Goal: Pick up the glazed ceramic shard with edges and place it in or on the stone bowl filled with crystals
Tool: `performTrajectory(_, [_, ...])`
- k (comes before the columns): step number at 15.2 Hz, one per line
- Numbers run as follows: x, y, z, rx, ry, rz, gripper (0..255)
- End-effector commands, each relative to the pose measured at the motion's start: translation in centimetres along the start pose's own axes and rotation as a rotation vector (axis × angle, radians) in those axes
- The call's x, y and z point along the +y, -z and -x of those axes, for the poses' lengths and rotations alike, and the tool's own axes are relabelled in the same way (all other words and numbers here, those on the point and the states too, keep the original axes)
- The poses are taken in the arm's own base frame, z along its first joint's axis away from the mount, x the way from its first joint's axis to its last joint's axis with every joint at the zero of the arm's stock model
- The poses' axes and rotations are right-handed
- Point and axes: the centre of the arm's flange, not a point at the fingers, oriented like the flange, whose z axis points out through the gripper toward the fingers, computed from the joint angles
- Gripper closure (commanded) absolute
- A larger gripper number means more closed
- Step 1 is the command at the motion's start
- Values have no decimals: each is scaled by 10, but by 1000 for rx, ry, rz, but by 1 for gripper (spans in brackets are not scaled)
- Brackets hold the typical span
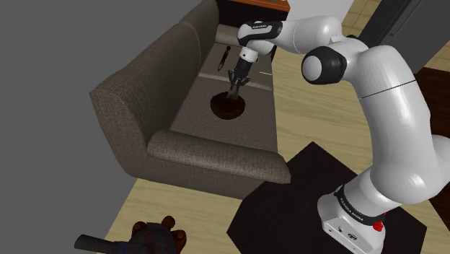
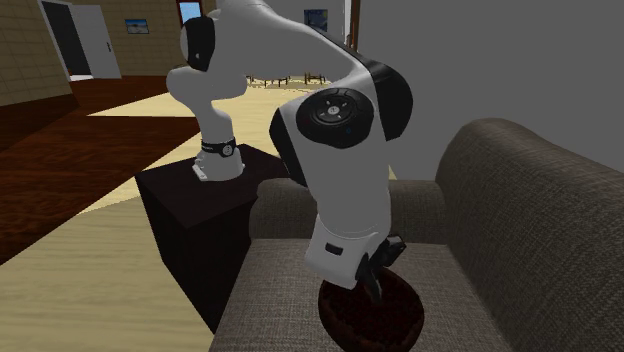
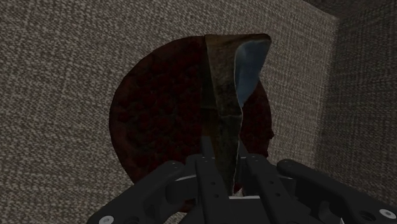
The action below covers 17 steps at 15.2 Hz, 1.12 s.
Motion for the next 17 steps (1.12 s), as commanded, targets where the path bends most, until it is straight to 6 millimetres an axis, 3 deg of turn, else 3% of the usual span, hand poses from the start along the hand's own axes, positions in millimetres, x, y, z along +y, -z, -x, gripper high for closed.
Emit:
performTrajectory(1, [3, -10, -3, 1, 0, 0, 255])
performTrajectory(8, [3, -10, -3, 1, 0, 0, 255])
performTrajectory(9, [3, -10, -3, 1, 0, 0, 0])
performTrajectory(14, [3, -10, -3, 1, 0, 0, 0])
performTrajectory(17, [3, 30, -3, 1, 0, 0, 0])
